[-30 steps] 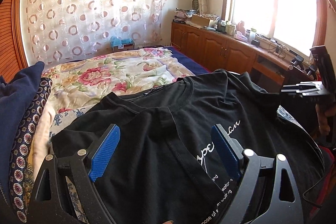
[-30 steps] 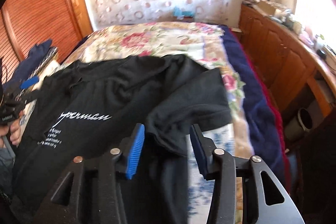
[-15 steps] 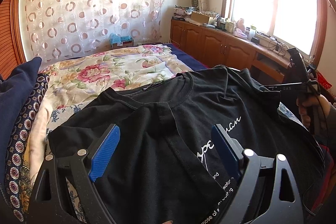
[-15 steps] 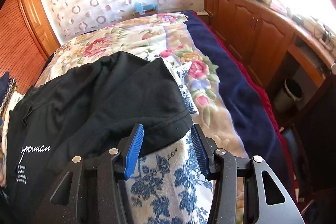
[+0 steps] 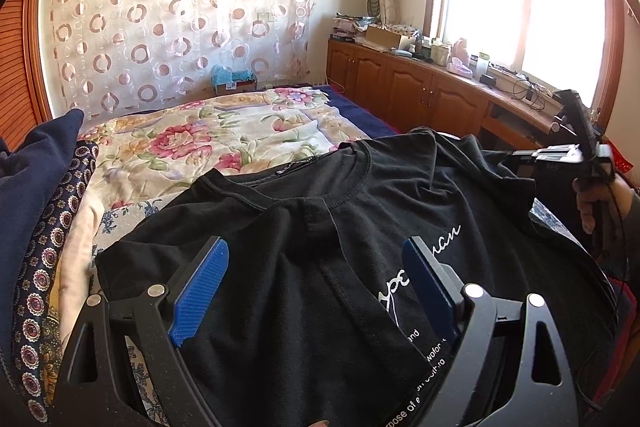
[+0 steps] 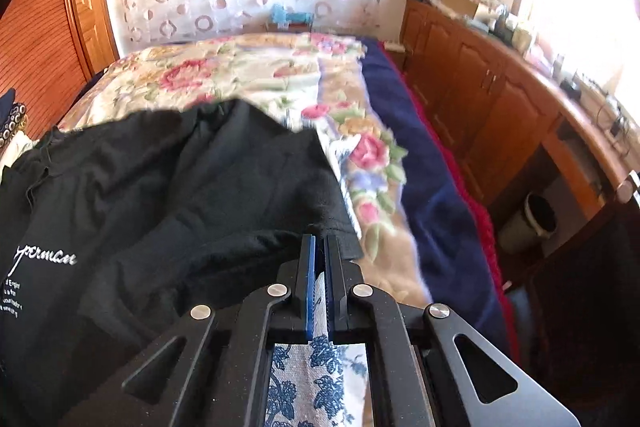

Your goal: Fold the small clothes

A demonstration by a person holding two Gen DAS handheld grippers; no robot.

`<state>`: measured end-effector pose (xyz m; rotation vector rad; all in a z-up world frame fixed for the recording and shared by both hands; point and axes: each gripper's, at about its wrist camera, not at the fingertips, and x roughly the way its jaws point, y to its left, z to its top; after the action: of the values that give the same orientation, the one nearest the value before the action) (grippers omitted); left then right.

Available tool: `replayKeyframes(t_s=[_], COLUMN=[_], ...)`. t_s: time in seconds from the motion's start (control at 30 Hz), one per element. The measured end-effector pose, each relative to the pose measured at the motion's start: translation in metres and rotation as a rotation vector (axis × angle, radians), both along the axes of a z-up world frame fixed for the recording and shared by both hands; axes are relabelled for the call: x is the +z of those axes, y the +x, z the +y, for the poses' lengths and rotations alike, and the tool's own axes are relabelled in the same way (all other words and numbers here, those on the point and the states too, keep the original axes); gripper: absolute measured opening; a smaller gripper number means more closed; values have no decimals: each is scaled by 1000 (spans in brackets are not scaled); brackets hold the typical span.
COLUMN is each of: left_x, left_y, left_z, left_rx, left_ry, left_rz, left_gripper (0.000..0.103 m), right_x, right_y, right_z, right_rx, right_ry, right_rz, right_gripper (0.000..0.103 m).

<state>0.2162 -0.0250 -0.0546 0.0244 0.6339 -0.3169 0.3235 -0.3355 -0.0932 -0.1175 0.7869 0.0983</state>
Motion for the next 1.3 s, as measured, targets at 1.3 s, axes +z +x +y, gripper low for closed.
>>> replayKeyframes(t_s=[1.3], left_x=[3], left_y=[0], left_z=[11], left_rx=[48], left_ry=[-13], left_rz=[-16], left_gripper=[89], right_x=[-19], right_y=[-18], right_z=[85], right_rx=[198], right_ry=[102], right_rz=[168], right_gripper=[31])
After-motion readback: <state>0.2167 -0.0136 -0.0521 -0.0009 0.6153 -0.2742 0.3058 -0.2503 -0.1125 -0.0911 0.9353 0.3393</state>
